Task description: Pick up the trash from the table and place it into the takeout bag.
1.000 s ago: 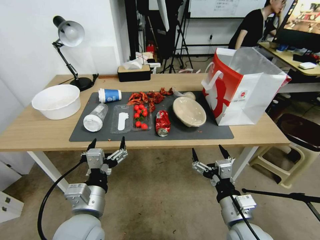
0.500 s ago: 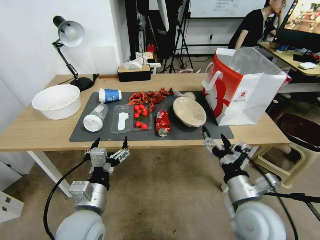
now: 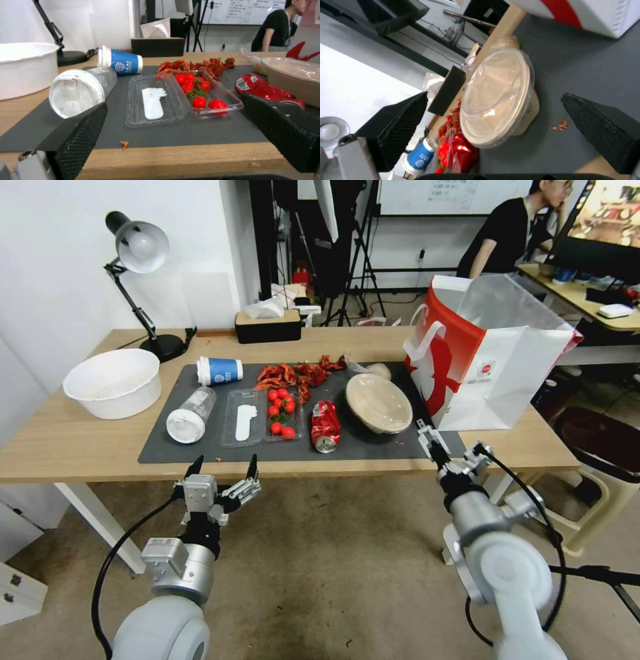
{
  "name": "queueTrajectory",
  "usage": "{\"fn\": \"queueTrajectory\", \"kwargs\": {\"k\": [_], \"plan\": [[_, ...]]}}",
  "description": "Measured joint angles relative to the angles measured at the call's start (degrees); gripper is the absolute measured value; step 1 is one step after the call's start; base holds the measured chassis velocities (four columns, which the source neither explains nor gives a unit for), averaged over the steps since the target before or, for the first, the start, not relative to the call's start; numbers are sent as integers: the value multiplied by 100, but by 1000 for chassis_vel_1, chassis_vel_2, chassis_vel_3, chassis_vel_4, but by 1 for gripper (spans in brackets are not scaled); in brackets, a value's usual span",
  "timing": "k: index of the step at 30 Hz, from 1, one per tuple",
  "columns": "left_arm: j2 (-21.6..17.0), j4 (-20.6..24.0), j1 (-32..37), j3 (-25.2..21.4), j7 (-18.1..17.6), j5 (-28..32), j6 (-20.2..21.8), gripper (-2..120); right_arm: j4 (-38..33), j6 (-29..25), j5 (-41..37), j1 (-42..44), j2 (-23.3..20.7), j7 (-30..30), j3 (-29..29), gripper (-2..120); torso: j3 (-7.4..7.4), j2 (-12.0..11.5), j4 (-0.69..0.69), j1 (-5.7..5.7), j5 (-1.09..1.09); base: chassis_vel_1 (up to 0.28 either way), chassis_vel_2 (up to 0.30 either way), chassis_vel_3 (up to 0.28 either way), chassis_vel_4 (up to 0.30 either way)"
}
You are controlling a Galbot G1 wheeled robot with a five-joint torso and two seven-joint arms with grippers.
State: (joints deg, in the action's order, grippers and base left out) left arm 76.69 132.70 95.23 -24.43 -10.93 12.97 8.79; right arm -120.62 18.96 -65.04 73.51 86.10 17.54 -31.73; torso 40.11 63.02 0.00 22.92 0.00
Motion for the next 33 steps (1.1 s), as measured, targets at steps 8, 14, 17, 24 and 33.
{"fn": "queueTrajectory", "kwargs": {"k": [8,14,17,24,33], "plan": [[46,12,70,-65,-32,-21,-15,100,561,175,-472,-644,28,464,160,100,0,0,0,0,0,0,0,0,0],[64,12,108,-112,-55,-26,-42,100,727,287,-779,-848,132,761,238,95,0,0,0,0,-1,0,0,0,0],[91,12,137,-124,-62,-45,-65,100,746,310,-835,-871,208,858,251,82,-1,0,0,0,-1,0,0,0,0],[126,6,145,-81,-72,-99,-85,100,718,286,-838,-818,178,888,235,57,-1,0,0,0,0,0,0,0,0],[130,14,166,-67,-99,-134,-111,100,657,234,-789,-797,115,870,196,25,-1,0,0,0,0,0,0,0,0]]}}
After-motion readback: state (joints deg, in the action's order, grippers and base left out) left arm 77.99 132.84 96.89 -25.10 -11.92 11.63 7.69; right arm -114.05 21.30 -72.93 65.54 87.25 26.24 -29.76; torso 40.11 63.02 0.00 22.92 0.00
